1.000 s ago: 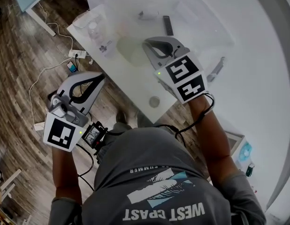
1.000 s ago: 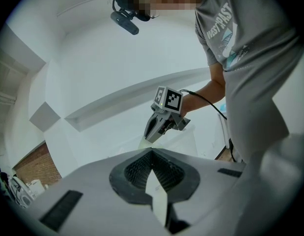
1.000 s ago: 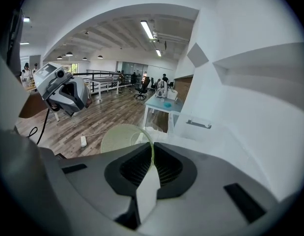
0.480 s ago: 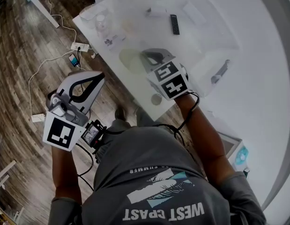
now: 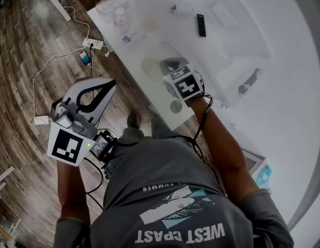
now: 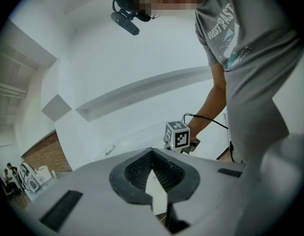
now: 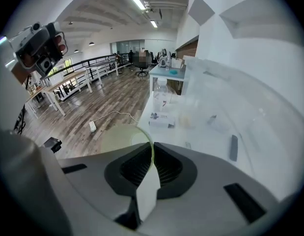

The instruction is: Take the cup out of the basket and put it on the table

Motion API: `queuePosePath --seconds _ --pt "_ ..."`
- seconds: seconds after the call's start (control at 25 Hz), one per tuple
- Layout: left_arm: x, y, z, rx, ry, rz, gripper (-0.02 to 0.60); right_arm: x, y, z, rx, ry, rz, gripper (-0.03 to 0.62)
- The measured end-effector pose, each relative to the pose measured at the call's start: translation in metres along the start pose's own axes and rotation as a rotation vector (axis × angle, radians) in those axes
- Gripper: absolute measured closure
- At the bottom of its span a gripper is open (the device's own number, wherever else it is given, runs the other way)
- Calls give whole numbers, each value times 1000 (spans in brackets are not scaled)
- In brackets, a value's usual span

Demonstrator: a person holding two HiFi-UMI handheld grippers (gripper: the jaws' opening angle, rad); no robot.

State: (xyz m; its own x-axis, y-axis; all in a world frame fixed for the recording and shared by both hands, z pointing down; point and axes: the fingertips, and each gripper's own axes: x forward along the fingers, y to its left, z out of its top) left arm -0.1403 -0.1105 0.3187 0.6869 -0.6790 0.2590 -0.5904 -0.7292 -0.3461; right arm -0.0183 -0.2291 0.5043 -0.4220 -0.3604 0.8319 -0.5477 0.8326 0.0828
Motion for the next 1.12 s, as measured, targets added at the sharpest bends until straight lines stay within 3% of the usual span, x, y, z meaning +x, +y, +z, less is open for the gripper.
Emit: queuePosePath --seconds 1.12 --pt "4 -21 -8 -45 23 -11 574 62 -9 -82 130 259 57 566"
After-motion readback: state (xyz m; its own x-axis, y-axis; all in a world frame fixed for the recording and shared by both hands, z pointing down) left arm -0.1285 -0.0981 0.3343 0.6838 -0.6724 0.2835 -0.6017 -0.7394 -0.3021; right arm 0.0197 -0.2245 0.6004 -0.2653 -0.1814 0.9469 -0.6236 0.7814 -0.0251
